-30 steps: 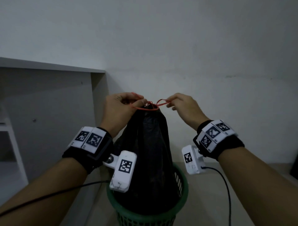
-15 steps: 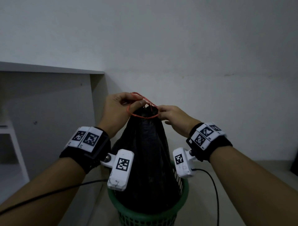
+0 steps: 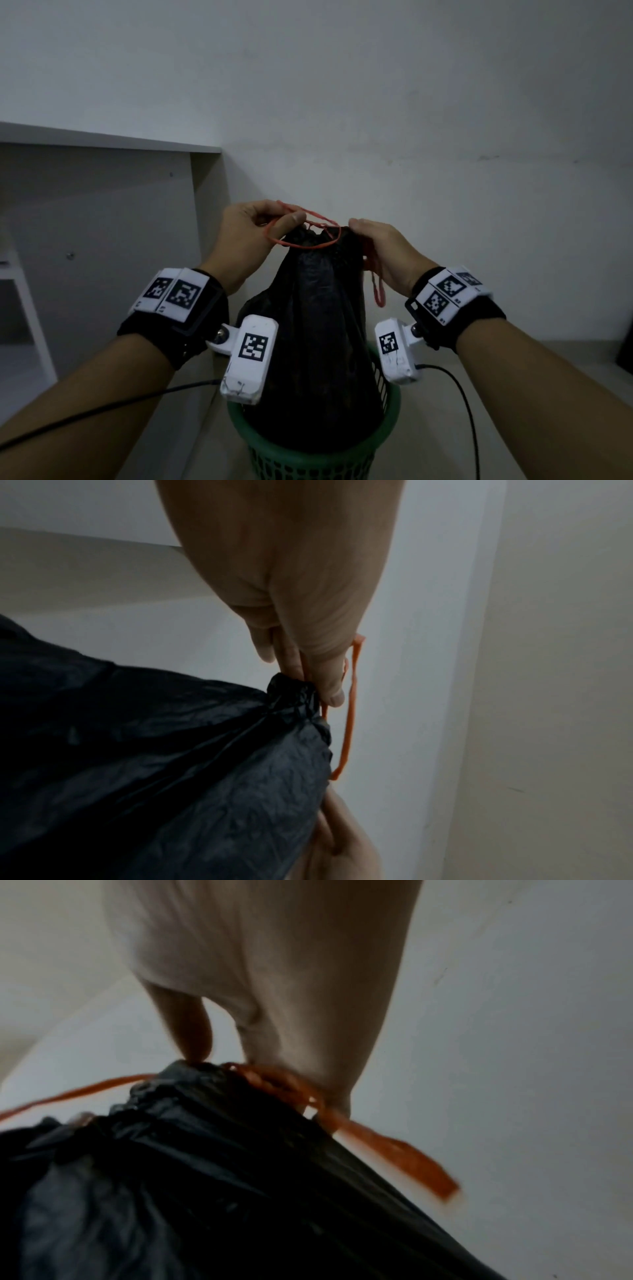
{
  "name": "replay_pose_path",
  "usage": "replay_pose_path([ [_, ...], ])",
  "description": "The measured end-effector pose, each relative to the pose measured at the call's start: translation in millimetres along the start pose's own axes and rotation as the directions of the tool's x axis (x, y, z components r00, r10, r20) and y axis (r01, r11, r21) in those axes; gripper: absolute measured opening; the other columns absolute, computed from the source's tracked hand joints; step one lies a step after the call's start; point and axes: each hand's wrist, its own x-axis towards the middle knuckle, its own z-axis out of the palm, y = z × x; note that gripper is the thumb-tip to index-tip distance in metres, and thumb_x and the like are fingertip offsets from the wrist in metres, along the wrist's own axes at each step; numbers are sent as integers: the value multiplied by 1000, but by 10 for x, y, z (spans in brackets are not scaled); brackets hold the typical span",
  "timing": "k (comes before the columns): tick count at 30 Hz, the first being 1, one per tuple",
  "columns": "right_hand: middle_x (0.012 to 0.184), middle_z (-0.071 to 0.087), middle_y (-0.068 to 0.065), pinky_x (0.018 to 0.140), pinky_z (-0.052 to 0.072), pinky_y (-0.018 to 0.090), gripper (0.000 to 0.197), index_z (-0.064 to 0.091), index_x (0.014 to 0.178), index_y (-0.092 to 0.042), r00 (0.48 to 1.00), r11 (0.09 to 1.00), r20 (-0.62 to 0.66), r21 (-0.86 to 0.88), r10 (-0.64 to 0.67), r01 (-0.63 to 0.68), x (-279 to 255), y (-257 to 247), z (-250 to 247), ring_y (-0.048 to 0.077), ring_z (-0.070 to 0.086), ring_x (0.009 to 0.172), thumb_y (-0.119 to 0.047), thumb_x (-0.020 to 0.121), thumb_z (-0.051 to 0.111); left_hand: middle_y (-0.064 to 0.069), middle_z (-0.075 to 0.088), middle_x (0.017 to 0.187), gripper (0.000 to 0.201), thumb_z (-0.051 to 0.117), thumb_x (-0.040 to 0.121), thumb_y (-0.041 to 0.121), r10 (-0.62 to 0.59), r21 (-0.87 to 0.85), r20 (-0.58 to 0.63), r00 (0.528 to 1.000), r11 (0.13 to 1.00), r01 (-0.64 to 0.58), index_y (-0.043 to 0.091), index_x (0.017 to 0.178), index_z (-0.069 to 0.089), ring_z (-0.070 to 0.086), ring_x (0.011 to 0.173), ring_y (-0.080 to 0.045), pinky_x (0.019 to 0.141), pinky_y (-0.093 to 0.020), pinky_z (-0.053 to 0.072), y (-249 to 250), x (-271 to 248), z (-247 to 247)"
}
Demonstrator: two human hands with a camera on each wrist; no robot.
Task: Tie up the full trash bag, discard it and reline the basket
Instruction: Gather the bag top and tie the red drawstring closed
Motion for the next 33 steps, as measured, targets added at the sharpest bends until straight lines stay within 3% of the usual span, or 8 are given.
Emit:
replay_pose_path([
  [6, 74, 51, 7, 69, 41, 30, 27, 56, 77, -8, 963, 961, -224, -261, -148, 87, 44, 184, -119, 17, 47, 69, -27, 96, 56, 6, 74, 72, 3, 75, 82, 6, -48, 35, -50, 998, 998, 50, 9, 82, 75, 69, 71, -2, 72, -9, 50, -88, -20, -43],
  [13, 80, 72, 1, 71, 51, 35, 19, 53, 75, -12, 876, 984, -470, -179, -105, 22, 26, 306, -213, 19, 67, 73, -19, 92, 50, -1, 72, 69, 6, 71, 85, 8, -177, 24, -49, 983, 984, 178, 11, 81, 73, 67, 63, -6, 70, -14, 55, -99, -24, -137],
  [17, 70, 70, 5, 64, 50, 30, 17, 48, 74, -12, 929, 975, -329, 80, -171, 208, -26, 55, -18, 22, 67, 70, -7, 90, 47, 7, 51, 50, 18, 58, 91, 11, -461, -157, 133, 877, 864, 478, 14, 74, 59, 43, 37, -5, 59, -21, 52, 195, 86, -18],
  [20, 51, 43, -8, 54, 36, 26, 25, 43, 71, -16, 963, 973, -176, 66, -206, 220, -39, -113, 144, 12, 41, 49, -4, 93, 43, 9, 36, 47, 28, 51, 90, 13, -511, -268, 216, 832, 788, 554, 19, 64, 43, 29, 33, -5, 50, -18, 44, 471, 216, 87],
  [25, 70, 61, 0, 61, 44, 28, 23, 65, 92, -15, 976, 949, 66, -229, -206, 215, -138, -212, 364, 14, 56, 61, -36, 81, 65, 3, 45, 54, 17, 56, 89, 12, -351, -214, 182, 918, 897, 386, 14, 72, 53, 42, 42, -10, 59, -24, 48, 743, 318, 350],
  [28, 79, 56, 14, 66, 41, 35, 29, 73, 98, -16, 972, 975, 117, -62, -205, 214, -171, -197, 378, 27, 50, 69, -31, 82, 54, -5, 56, 68, 10, 63, 87, 12, -284, -5, 193, 939, 957, 290, 3, 93, 64, 52, 56, -17, 58, -27, 46, 773, 313, 417],
  [31, 55, 26, 2, 52, 23, 28, 42, 72, 85, -1, 980, 967, 151, 239, -131, 92, -201, -182, 346, 20, 20, 54, -24, 77, 39, -6, 62, 77, 15, 67, 88, 15, -252, 99, 116, 961, 965, 241, 2, 96, 67, 57, 64, -15, 56, -20, 52, 692, 336, 412],
  [33, 53, 23, -4, 53, 20, 28, 37, 73, 81, -5, 978, 971, 127, 193, -164, 137, -247, -165, 339, 15, 19, 53, -26, 88, 43, -8, 65, 81, 15, 70, 87, 17, -249, 121, 82, 965, 964, 238, 3, 94, 68, 59, 65, -14, 57, -19, 53, 583, 334, 395],
])
